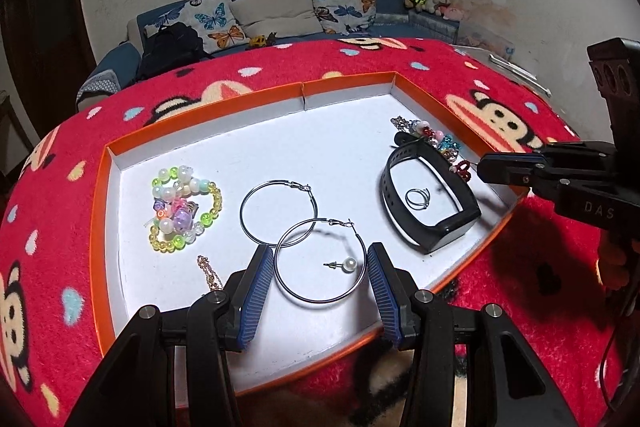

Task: Organize jewelry
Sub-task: 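Grasp and lift the hoop into the tray with the left tool while the right tool carries the pearl stud, then release the hoop in the tray with the left tool while the right tool drops the pearl stud there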

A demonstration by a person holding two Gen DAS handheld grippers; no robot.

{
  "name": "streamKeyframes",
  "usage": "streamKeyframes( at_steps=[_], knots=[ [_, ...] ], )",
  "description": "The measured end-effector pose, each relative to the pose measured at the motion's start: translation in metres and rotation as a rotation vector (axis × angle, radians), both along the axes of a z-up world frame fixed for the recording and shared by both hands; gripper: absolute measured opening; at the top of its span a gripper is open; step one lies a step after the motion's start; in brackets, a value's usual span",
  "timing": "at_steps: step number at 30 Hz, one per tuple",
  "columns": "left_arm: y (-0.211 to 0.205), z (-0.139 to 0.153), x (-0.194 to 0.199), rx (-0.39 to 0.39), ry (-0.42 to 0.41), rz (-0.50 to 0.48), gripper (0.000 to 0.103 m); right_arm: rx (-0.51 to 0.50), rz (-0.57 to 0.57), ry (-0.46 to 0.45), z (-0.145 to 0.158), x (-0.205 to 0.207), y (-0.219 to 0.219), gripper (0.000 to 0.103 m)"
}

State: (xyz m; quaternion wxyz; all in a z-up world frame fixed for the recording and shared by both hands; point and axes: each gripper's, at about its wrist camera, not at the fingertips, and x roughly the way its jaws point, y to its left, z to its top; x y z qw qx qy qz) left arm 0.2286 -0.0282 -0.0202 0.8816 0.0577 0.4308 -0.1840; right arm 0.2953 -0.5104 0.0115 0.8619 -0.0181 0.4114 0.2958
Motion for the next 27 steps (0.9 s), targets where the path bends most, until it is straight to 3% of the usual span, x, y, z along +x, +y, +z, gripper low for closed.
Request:
streamKeyframes(
  at_steps=[25,27],
  knots=[
    [0.0007,-0.0003,0.0016,0.010,-0.001,0.013,0.055,-0.031,0.005,0.029,-0.0053,0.0032,0.0025,0.010],
    [0.0000,0.0016,0.0000,0.010,-0.003,0.016,0.061,-0.031,0.004,0.025,-0.0041,0.0023,0.0019,0.013]
  ],
)
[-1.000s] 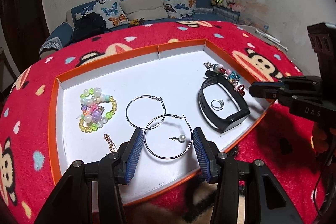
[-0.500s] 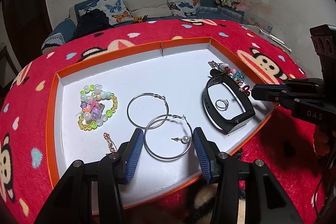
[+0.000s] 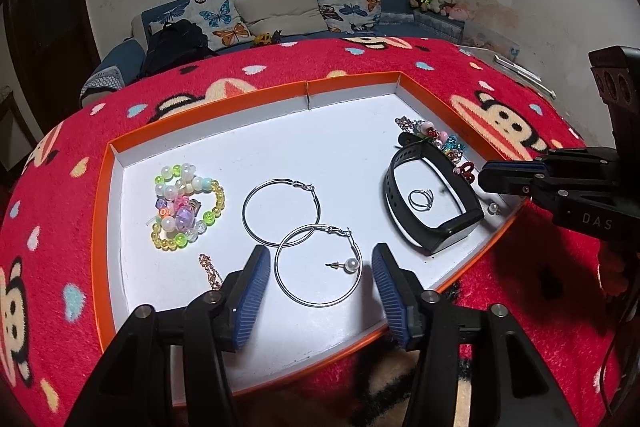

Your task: Organize jewelry

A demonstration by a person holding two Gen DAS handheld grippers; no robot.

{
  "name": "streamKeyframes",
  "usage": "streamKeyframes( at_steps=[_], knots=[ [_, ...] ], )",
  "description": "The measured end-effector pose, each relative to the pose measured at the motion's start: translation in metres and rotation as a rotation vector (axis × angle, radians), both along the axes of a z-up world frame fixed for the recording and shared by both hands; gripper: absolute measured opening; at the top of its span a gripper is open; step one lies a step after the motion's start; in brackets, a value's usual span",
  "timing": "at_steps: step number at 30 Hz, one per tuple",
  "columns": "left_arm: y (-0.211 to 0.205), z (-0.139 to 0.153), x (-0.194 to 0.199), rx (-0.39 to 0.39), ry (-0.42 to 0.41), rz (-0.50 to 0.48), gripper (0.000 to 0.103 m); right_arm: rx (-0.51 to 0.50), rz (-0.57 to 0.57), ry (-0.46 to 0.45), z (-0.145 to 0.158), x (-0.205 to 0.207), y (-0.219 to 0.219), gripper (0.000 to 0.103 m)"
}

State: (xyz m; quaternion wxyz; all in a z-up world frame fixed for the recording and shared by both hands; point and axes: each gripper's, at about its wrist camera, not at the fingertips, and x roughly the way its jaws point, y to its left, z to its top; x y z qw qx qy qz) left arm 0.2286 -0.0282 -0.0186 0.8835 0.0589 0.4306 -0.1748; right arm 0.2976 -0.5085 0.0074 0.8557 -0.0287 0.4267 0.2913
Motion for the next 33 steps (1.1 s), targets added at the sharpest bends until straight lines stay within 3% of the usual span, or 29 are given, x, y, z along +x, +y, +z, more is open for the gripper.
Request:
streamKeyframes(
  at_steps=[5,10,14,18,23,33],
  knots=[
    [-0.001,0.008,-0.008,0.002,-0.021,0.002,0.064,0.013,-0.013,-0.013,0.005,-0.003,-0.005,0.034],
    [0.003,0.020,-0.018,-0.004,-0.050,0.023,0.073,0.011,-0.024,-0.032,0.010,-0.009,-0.010,0.035],
    [0.006,0.030,-0.028,-0.009,-0.079,0.054,0.087,0.013,-0.042,-0.052,0.014,-0.019,-0.015,0.048],
    [0.011,0.039,-0.041,-0.013,-0.098,0.075,0.090,0.017,-0.054,-0.062,0.015,-0.027,-0.018,0.048],
    [0.017,0.050,-0.064,-0.020,-0.144,0.110,0.103,0.006,-0.055,-0.084,0.018,-0.040,-0.016,0.050],
    [0.031,0.065,-0.103,-0.013,-0.189,0.195,0.103,0.038,-0.046,-0.082,0.017,-0.066,-0.015,0.052]
  ],
)
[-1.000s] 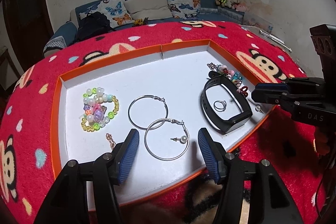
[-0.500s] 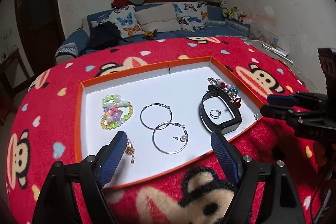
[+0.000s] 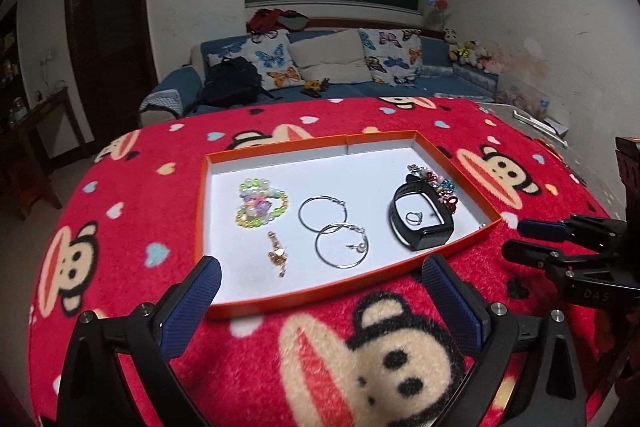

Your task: Organize jewelry

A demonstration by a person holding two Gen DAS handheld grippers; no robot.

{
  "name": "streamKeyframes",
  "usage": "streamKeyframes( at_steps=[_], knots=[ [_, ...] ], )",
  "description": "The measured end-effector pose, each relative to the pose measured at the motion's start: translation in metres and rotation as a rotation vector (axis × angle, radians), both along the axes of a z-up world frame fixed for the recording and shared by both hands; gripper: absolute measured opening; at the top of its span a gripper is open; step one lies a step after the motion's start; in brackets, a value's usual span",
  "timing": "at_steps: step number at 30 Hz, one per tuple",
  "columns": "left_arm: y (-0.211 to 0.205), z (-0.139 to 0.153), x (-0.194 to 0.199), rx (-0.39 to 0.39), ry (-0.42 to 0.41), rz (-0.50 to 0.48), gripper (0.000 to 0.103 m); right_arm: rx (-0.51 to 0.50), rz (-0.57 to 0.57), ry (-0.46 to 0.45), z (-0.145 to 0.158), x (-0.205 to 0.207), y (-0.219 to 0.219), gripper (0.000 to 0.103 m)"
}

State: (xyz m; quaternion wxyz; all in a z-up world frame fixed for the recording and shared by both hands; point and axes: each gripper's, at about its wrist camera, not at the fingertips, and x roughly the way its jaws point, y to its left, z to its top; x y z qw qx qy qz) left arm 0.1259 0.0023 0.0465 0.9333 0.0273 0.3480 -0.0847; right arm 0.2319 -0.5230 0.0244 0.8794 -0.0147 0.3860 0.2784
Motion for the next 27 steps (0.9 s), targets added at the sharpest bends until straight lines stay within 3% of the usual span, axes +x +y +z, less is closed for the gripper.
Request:
streamKeyframes(
  at_steps=[7,15,27],
  knots=[
    [0.007,-0.002,-0.025,0.005,-0.011,0.029,0.103,0.031,0.010,0.008,-0.001,-0.019,-0.004,0.052],
    [0.028,-0.008,-0.040,-0.091,0.023,0.057,0.103,0.022,0.021,0.022,-0.008,-0.040,-0.011,0.052],
    [0.020,-0.014,-0.056,-0.037,0.027,0.055,0.103,0.043,-0.055,0.056,-0.013,-0.042,-0.010,0.052]
  ],
)
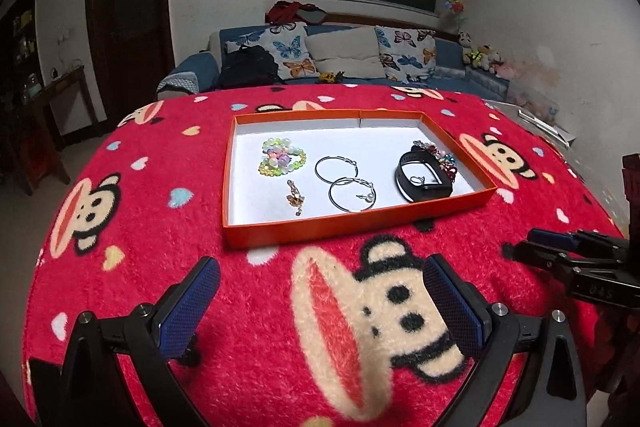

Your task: Organize jewelry

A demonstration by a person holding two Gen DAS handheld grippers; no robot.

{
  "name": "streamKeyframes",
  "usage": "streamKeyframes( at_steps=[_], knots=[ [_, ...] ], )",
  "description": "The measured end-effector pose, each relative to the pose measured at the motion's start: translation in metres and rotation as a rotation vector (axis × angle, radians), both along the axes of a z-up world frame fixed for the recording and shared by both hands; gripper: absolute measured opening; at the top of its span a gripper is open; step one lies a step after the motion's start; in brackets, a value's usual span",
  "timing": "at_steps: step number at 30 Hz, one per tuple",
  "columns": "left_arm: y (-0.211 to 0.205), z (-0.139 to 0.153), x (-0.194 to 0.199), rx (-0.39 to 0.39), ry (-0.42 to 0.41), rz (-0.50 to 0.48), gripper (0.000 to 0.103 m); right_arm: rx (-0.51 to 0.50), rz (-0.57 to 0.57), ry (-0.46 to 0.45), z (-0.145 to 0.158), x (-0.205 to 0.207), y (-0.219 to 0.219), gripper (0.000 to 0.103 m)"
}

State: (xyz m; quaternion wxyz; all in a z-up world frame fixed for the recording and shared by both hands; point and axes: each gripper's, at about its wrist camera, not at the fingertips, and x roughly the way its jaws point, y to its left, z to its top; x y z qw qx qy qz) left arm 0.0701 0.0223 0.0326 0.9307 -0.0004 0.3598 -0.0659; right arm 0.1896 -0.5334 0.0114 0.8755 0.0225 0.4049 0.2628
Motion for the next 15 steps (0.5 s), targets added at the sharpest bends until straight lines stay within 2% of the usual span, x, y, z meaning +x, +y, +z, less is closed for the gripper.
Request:
streamKeyframes(
  at_steps=[4,6,15],
  knots=[
    [-0.002,0.003,-0.005,0.003,-0.027,0.015,0.103,-0.009,-0.021,-0.017,0.002,-0.002,0.002,0.054],
    [-0.002,0.004,-0.007,-0.009,-0.039,0.022,0.103,-0.017,-0.026,-0.033,0.005,-0.003,0.004,0.059],
    [-0.004,0.004,-0.013,0.001,-0.075,0.055,0.103,-0.035,-0.026,-0.098,0.014,-0.005,0.020,0.061]
  ],
)
